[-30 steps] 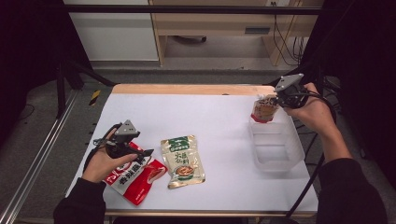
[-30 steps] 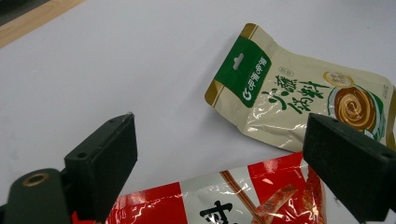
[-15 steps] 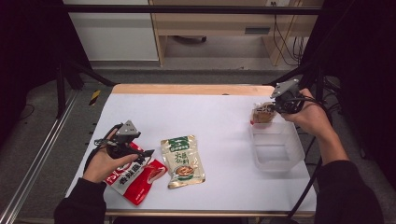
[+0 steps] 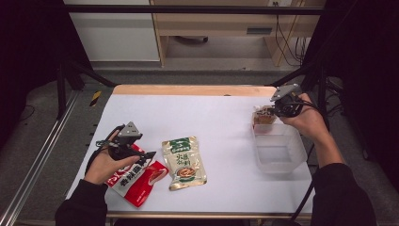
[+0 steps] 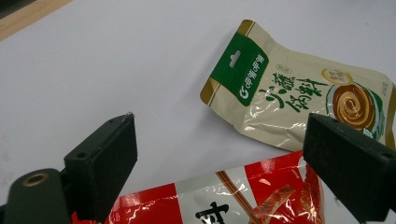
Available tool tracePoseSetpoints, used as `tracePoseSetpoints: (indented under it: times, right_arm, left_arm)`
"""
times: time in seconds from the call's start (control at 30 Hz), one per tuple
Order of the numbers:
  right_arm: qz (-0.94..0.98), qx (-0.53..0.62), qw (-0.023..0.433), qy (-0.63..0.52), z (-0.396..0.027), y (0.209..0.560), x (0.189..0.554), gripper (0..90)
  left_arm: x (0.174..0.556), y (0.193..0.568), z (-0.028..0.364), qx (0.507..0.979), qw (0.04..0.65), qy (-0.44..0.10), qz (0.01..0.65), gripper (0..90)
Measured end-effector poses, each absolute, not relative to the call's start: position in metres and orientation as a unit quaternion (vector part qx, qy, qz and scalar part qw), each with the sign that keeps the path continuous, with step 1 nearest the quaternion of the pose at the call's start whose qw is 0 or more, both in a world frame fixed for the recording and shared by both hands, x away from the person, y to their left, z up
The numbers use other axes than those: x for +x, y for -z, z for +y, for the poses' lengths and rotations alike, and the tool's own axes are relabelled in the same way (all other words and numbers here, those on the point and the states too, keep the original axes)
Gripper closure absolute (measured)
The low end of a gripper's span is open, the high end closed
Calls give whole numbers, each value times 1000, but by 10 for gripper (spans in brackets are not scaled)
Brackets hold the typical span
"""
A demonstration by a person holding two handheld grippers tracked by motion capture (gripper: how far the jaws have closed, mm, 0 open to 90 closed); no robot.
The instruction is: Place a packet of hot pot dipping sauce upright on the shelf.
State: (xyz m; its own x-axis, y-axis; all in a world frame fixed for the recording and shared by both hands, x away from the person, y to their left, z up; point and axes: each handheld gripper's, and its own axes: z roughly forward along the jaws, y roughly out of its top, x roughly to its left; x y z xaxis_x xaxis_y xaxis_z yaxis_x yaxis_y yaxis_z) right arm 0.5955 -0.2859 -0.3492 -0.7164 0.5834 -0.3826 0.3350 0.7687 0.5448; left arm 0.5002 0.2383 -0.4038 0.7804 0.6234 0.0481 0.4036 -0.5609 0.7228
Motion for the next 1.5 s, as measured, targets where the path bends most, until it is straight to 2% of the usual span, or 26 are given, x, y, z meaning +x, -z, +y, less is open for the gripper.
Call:
tracePoseSetpoints:
  times: [0.53, 0.77, 0.9, 1.0, 1.27, 1.5]
  right_arm:
    - [891, 271, 282, -230, -288, 351, 597, 851]
    - [889, 278, 286, -226, -288, 350, 598, 797]
    - [887, 283, 284, -226, -288, 350, 598, 719]
    - [883, 292, 287, -229, -287, 350, 597, 579]
    - [864, 306, 321, -236, -284, 340, 585, 316]
    - [847, 328, 332, -253, -277, 333, 568, 208]
  left_arm:
    - [500, 403, 238, 871, 362, -152, 295, 104]
    - [500, 403, 239, 871, 362, -152, 295, 103]
    - [499, 403, 239, 872, 362, -152, 294, 102]
    - [499, 403, 239, 872, 362, -152, 293, 101]
    - [498, 401, 240, 872, 360, -158, 293, 99]
    - [496, 403, 237, 874, 355, -161, 290, 97]
